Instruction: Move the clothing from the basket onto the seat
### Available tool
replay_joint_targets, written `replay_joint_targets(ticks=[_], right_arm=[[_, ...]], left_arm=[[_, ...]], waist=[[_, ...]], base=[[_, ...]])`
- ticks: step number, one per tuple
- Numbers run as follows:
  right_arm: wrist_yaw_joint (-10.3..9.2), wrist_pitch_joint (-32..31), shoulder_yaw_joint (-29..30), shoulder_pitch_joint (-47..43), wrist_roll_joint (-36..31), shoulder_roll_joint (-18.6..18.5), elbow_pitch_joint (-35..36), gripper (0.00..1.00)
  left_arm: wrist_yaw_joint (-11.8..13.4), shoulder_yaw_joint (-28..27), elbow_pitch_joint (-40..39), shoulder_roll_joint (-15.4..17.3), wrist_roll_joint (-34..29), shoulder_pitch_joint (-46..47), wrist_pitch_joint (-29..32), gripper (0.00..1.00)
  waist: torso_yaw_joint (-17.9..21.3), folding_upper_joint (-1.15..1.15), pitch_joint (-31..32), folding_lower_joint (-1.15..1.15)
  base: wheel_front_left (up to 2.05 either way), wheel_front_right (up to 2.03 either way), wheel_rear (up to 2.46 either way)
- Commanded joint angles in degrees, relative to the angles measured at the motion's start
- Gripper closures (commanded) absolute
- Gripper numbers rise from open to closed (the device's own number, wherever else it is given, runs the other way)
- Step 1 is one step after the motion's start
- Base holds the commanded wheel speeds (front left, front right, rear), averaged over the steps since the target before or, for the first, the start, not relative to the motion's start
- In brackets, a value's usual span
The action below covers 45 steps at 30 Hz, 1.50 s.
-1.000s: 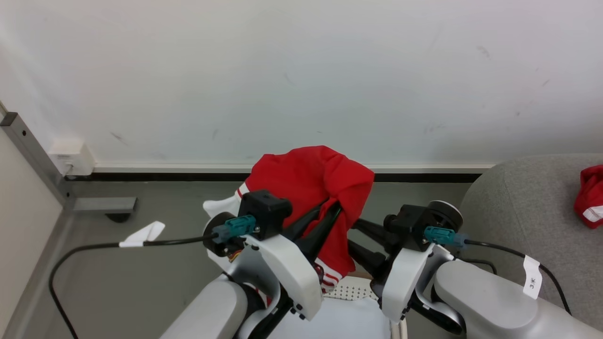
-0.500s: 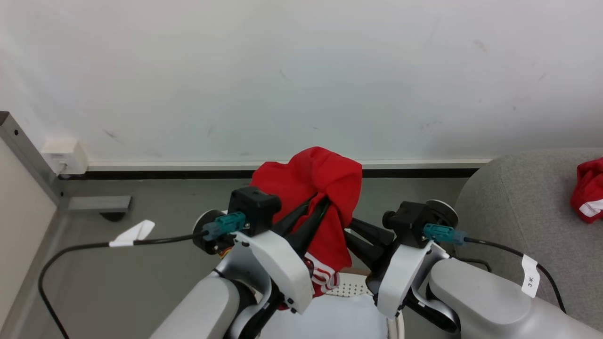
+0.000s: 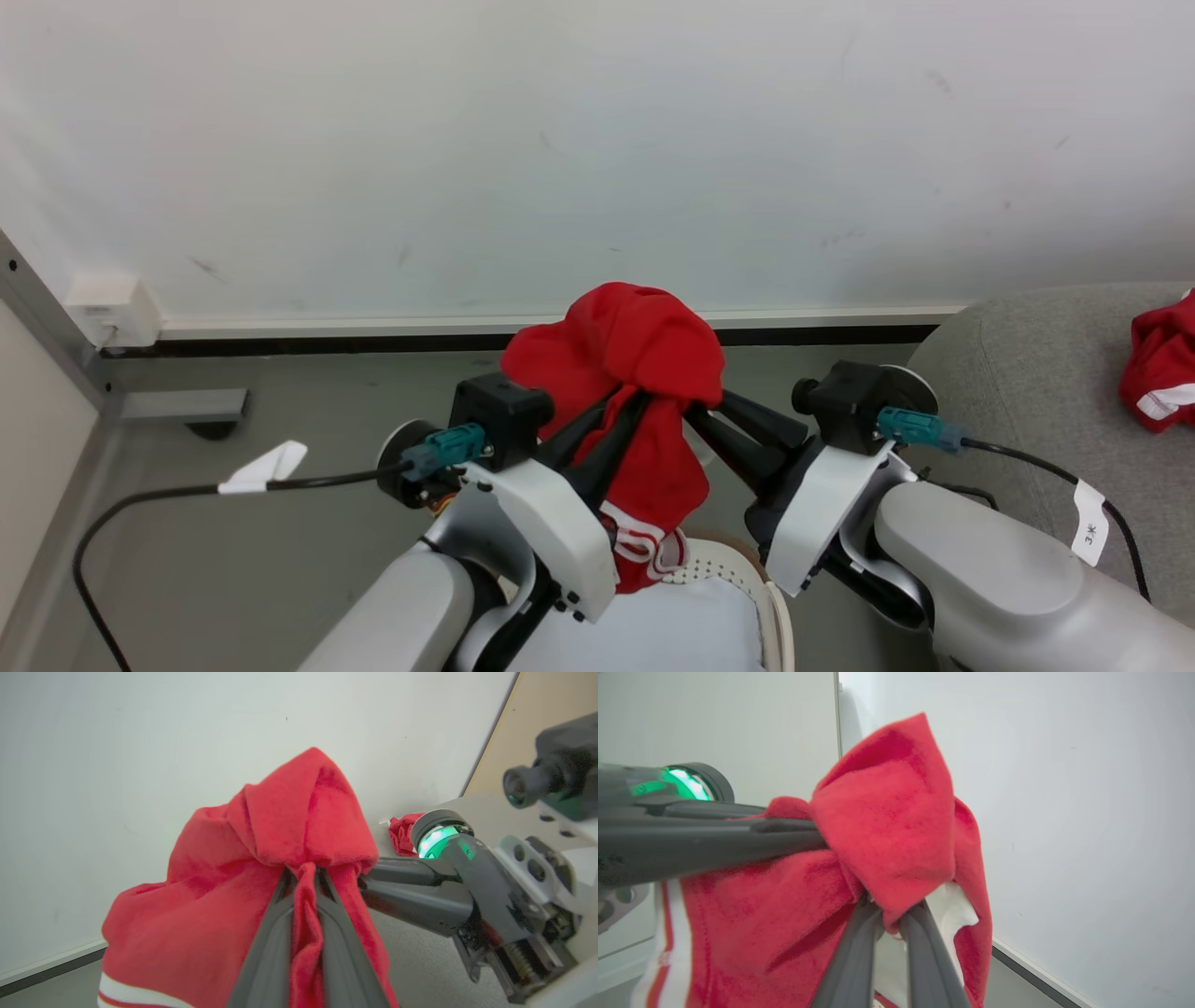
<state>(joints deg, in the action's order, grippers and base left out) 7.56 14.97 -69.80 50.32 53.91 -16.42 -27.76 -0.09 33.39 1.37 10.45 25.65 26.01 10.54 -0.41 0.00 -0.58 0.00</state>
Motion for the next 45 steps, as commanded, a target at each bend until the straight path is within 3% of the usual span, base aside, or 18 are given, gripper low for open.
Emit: replay_joint_targets(ticks=[1,2,17,37,45], right_arm=[[-0.15,0.31,1.13,0.39,-0.05,-0.24,0.58,1.0],[-0.15,0.31,1.7,0.23,-0.25,-0.47,0.78,1.0],[-0.15,0.27,7.82,-0.86,-2.56,-2.75,2.5,1.0],[-0.15,0.27,18.26,-2.46,-4.55,-9.68,5.74,1.0],[-0.15,0.27,25.93,-2.69,-6.55,-12.43,5.69,1.0]], left_arm=[[0.19,-0.1,0.17,0.5,-0.73,-0.17,-0.18,0.26],[0.36,-0.08,0.27,0.52,-0.81,-0.21,-0.28,0.0],[0.96,0.9,-0.19,1.41,-1.14,-0.95,0.04,0.0],[1.64,1.62,-2.84,2.12,-1.29,-0.06,0.66,0.0],[1.32,2.57,-3.98,2.18,-2.36,2.76,1.72,0.0]], waist=[[0.14,0.0,0.02,0.0],[0.22,0.0,0.05,0.0],[4.63,0.0,0.24,0.0],[24.69,0.0,-3.63,0.0],[27.69,0.0,-9.27,0.0]], base=[[0.0,0.0,0.0],[0.0,0.0,0.0],[0.0,0.0,0.0],[0.0,0.0,0.0],[0.0,0.0,0.0]])
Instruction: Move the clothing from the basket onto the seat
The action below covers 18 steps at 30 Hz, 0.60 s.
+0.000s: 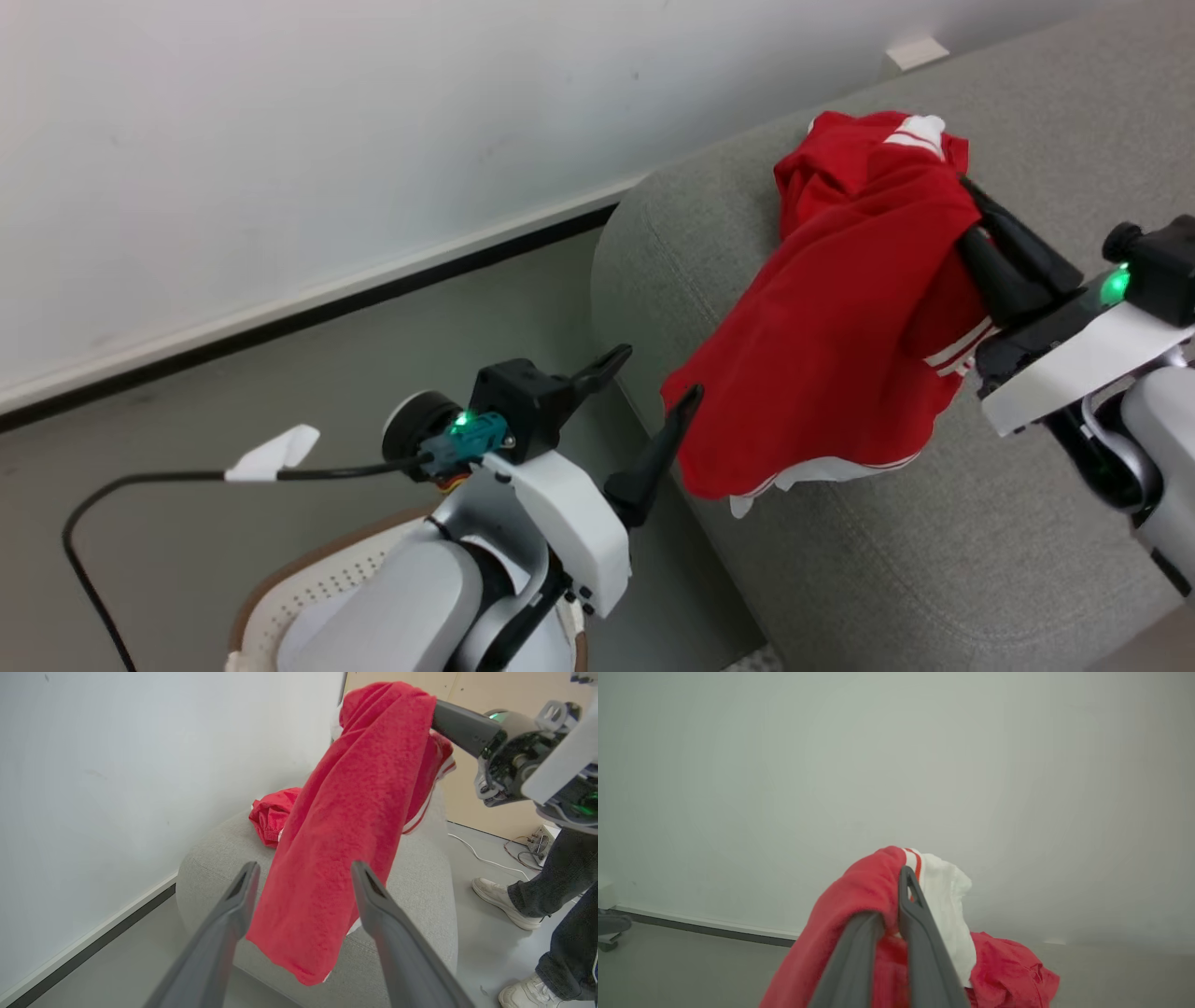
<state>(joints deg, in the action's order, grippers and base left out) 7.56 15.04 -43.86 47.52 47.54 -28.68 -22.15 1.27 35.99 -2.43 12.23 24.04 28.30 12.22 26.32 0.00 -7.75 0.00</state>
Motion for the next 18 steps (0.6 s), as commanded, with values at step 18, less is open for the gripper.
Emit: replay_joint_targets(ticks=[18], right_arm=[[-0.15,-2.32,33.33,26.49,-7.8,-9.25,-16.81,1.0]], left_arm=[[-3.71,2.82,-3.28,-0.12,-6.18,15.41,3.5,0.0]], waist=[[-8.03,0.0,-26.54,0.0]], base=[[0.0,0.0,0.0]])
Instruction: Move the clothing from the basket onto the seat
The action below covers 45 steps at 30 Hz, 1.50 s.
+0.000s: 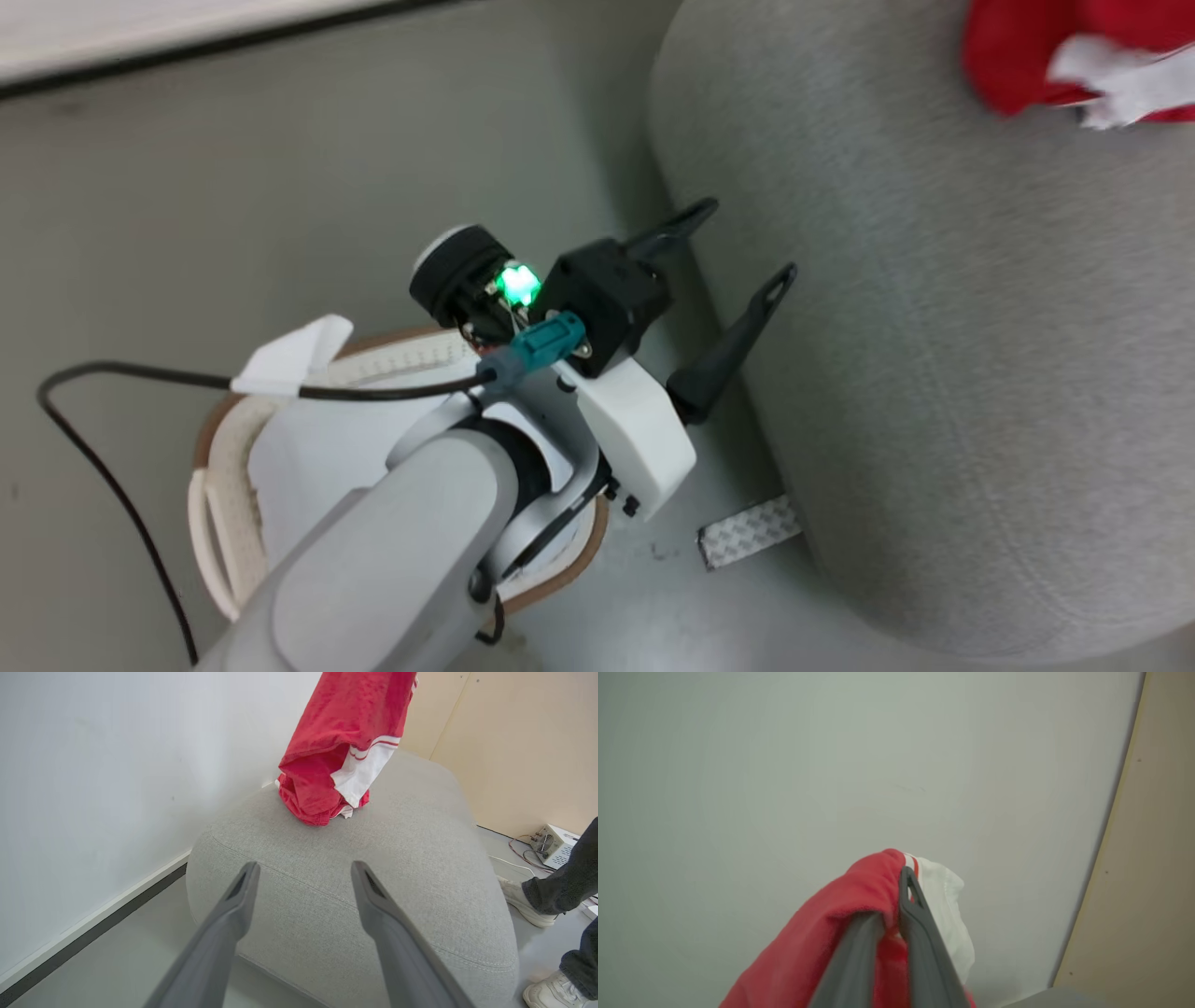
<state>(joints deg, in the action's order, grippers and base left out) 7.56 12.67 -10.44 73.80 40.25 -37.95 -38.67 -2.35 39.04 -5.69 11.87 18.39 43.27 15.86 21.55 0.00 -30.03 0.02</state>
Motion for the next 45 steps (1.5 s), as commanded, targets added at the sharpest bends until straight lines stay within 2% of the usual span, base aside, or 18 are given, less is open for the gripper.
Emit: replay_joint_targets(ticks=[1,5,10,13,14,15,16,17,20,24,30,37,41,45], right_arm=[[-0.15,-0.01,1.39,1.31,-1.53,-0.9,-2.13,1.0],[-0.15,0.48,6.32,2.69,-6.99,-2.2,-11.03,1.0],[-0.15,2.18,11.06,-1.19,-12.72,1.95,-22.08,1.0],[-0.15,2.61,14.46,-3.6,-15.83,3.98,-25.83,1.0],[-0.15,2.55,15.67,-4.6,-17.21,4.56,-25.93,0.87],[-0.15,2.55,16.77,-5.94,-18.43,5.51,-25.82,0.7],[-0.15,2.53,17.93,-7.26,-19.53,6.58,-25.35,0.26],[-0.15,2.51,19.32,-8.38,-20.59,7.52,-24.68,0.0],[-0.15,2.53,21.89,-10.68,-23.5,8.46,-22.77,0.0],[-0.15,2.53,24.59,-16.27,-28.4,12.16,-19.26,0.0],[-0.15,2.47,26.96,-25.09,-32.77,16.01,-6.8,0.0],[-0.15,2.47,24.88,-37.81,-32.73,22.02,11.62,0.0],[-0.15,2.45,22.88,-45.5,-33.64,25.42,18.89,0.0],[-0.15,2.45,20.55,-53.28,-34.22,28.58,22.83,0.0]], left_arm=[[-0.1,-0.21,-0.13,0.23,-0.76,0.95,-0.15,0.0],[0.18,-0.05,-0.31,0.2,-1.17,1.69,-0.36,0.0],[1.3,0.09,-0.78,0.75,-1.27,-0.47,-0.5,0.0],[1.86,0.55,-1.29,1.04,-1.12,-1.95,-0.49,0.0],[2.01,0.66,-1.34,1.22,-1.12,-2.32,-0.54,0.0],[2.09,0.67,-1.28,1.48,-1.08,-2.68,-0.68,0.0],[2.2,0.55,-1.21,1.68,-1.04,-2.92,-0.97,0.0],[2.3,0.34,-1.1,1.88,-1.07,-3.15,-1.3,0.0],[2.82,-0.24,-0.78,2.31,-0.95,-3.82,-2.13,0.0],[3.82,-1.23,0.53,2.74,-0.17,-5.59,-4.93,0.0],[5.67,-3.61,2.95,3.44,1.07,-9.25,-9.74,0.0],[9.76,-9.31,6.83,5.05,3.61,-16.84,-18.96,0.0],[11.53,-12.25,9.86,5.11,6.2,-22.37,-23.51,0.0],[12.68,-14.68,12.69,5.05,8.2,-27.77,-27.58,0.0]], waist=[[-3.64,0.0,-5.15,-0.02],[-4.99,0.0,-7.74,-0.02],[-5.83,0.0,-9.36,-0.02],[-5.81,0.0,-9.25,-0.02],[-5.77,0.0,-9.14,-0.02],[-5.74,0.0,-8.88,-0.02],[-5.67,0.0,-8.52,-0.02],[-5.55,0.0,-8.02,-0.02],[-5.14,0.0,-6.65,-0.02],[-4.55,0.0,-2.49,-0.02],[-5.6,0.0,3.94,-0.02],[-8.08,0.0,12.41,-0.02],[-10.36,0.0,17.39,-0.02],[-13.0,0.0,22.01,-0.02]], base=[[0.0,0.0,0.0],[0.0,0.0,0.0],[0.0,0.0,0.0],[0.0,0.0,0.0],[0.0,0.0,0.0],[0.0,0.0,0.0],[0.0,0.0,0.0],[0.0,0.0,0.0],[0.0,0.0,0.0],[0.0,0.0,0.0],[0.0,0.0,0.0],[0.0,0.0,0.0],[0.0,0.0,0.0],[0.0,0.0,0.0]])
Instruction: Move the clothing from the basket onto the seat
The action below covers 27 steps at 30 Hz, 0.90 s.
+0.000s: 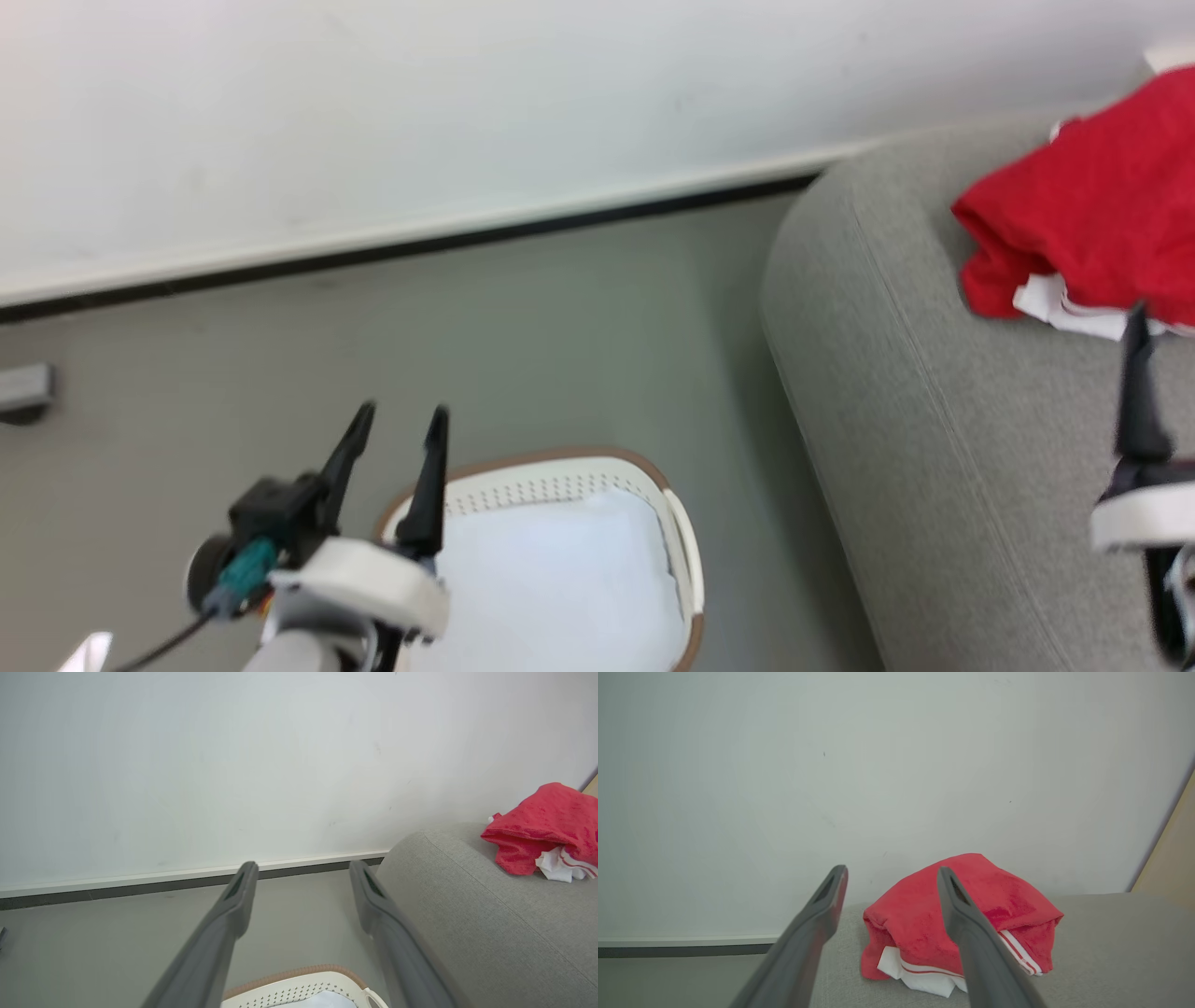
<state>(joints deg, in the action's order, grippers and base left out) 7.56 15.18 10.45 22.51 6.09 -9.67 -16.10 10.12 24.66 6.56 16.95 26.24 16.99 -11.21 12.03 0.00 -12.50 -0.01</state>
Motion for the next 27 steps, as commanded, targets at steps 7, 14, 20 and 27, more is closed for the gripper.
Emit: replay_joint_targets(ticks=[7,14,20,27], right_arm=[[-0.15,-0.05,-4.39,-13.27,-0.52,4.23,3.02,0.0],[-0.15,-0.06,-6.18,-20.04,-0.47,6.35,3.3,0.0],[-0.15,-0.05,-6.4,-22.64,-0.49,6.78,1.84,0.0],[-0.15,-0.05,-7.14,-23.21,0.72,6.75,-0.12,0.0]], left_arm=[[1.79,-5.49,4.84,0.39,1.53,-10.19,-3.83,0.0],[-0.24,-9.15,4.67,-0.65,-2.05,-16.09,-3.95,0.0],[-2.48,-12.27,4.92,-2.61,-5.07,-19.07,-3.94,0.0],[-5.47,-14.79,5.6,-4.77,-7.75,-19.84,-3.95,0.0]], waist=[[-7.12,0.0,10.98,0.01],[-8.44,0.0,13.48,0.01],[-8.17,0.0,14.31,0.01],[-8.28,0.0,14.23,0.01]], base=[[0.0,0.0,0.0],[0.0,0.0,0.0],[0.0,0.0,0.0],[0.0,0.0,0.0]])
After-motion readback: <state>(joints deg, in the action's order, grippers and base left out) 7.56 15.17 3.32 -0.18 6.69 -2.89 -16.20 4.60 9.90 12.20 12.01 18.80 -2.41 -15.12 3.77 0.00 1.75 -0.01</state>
